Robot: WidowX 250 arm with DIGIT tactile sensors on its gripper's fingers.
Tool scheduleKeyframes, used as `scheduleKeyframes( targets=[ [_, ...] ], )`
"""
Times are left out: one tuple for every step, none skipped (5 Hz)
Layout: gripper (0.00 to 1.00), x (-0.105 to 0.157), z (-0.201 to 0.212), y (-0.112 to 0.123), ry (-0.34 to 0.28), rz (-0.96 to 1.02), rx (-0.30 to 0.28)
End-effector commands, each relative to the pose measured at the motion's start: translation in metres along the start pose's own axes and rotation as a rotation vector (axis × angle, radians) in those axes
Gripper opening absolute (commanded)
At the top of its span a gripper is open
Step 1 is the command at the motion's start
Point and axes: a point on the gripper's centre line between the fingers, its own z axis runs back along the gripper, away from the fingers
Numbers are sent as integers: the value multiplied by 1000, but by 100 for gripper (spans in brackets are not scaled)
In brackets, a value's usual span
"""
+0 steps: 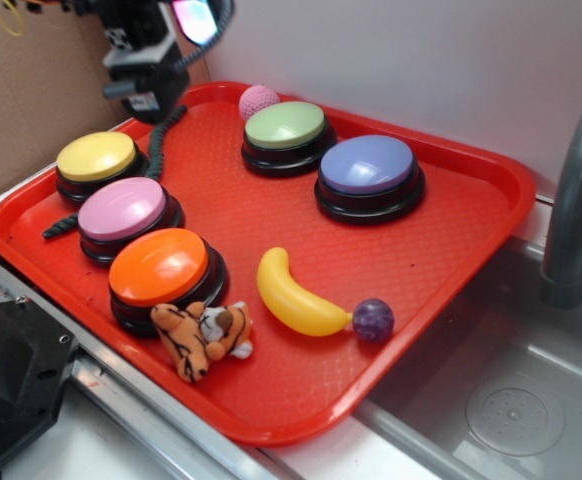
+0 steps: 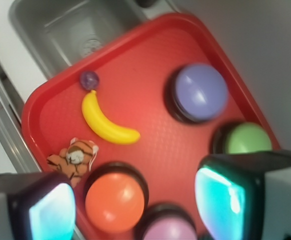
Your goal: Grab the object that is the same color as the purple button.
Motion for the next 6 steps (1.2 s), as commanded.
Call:
scheduleKeyframes(
  targets=[
    [100, 31, -40, -18, -76, -404, -51],
    [100, 40, -62, -16, -76, -358, -3],
    [100, 50, -80, -21, -26, -283, 35],
    [100, 59, -95, -27, -22, -250, 43],
    [100, 67, -111, -33, -70, -256, -38],
    [100, 73, -121, -39, -46, -273, -45]
  ],
)
